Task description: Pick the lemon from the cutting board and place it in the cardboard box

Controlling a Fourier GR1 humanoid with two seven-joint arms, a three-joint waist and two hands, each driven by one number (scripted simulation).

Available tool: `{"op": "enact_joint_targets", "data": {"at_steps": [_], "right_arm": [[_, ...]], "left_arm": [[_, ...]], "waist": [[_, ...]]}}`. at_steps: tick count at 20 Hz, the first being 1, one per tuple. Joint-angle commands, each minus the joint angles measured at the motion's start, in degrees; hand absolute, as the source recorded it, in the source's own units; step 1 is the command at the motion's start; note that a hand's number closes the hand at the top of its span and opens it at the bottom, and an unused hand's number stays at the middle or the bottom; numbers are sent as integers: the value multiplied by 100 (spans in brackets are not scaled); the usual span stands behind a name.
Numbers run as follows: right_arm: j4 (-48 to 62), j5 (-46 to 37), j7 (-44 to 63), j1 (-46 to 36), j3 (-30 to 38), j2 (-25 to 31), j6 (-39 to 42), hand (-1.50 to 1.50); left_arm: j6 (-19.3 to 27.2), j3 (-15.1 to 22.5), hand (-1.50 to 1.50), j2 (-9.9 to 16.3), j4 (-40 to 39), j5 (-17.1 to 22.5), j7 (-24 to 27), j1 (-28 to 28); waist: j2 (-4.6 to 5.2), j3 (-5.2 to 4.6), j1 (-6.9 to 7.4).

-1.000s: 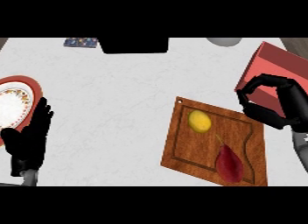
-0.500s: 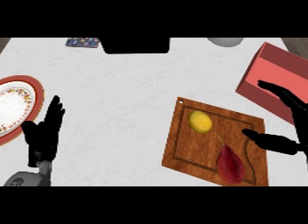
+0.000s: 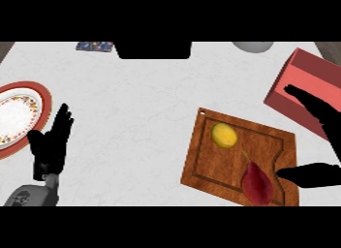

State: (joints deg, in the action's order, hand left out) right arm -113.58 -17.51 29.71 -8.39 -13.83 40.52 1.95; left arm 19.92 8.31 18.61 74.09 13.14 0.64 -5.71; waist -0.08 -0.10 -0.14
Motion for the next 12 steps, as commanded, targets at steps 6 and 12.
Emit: {"op": "enact_joint_targets", "data": {"at_steps": [6,12], "right_arm": [[105,-43,1754,-1217,-498,-455,1498,-150],[539,-150,2793,-1687,-909,-1117,2090,-150]], "left_arm": [[15,-3,0,-320,-106,-246,132,-46],[-178,-143,0,-289,-171,-217,4,-189]], "waist": [[7,5,45],[12,5,43]]}}
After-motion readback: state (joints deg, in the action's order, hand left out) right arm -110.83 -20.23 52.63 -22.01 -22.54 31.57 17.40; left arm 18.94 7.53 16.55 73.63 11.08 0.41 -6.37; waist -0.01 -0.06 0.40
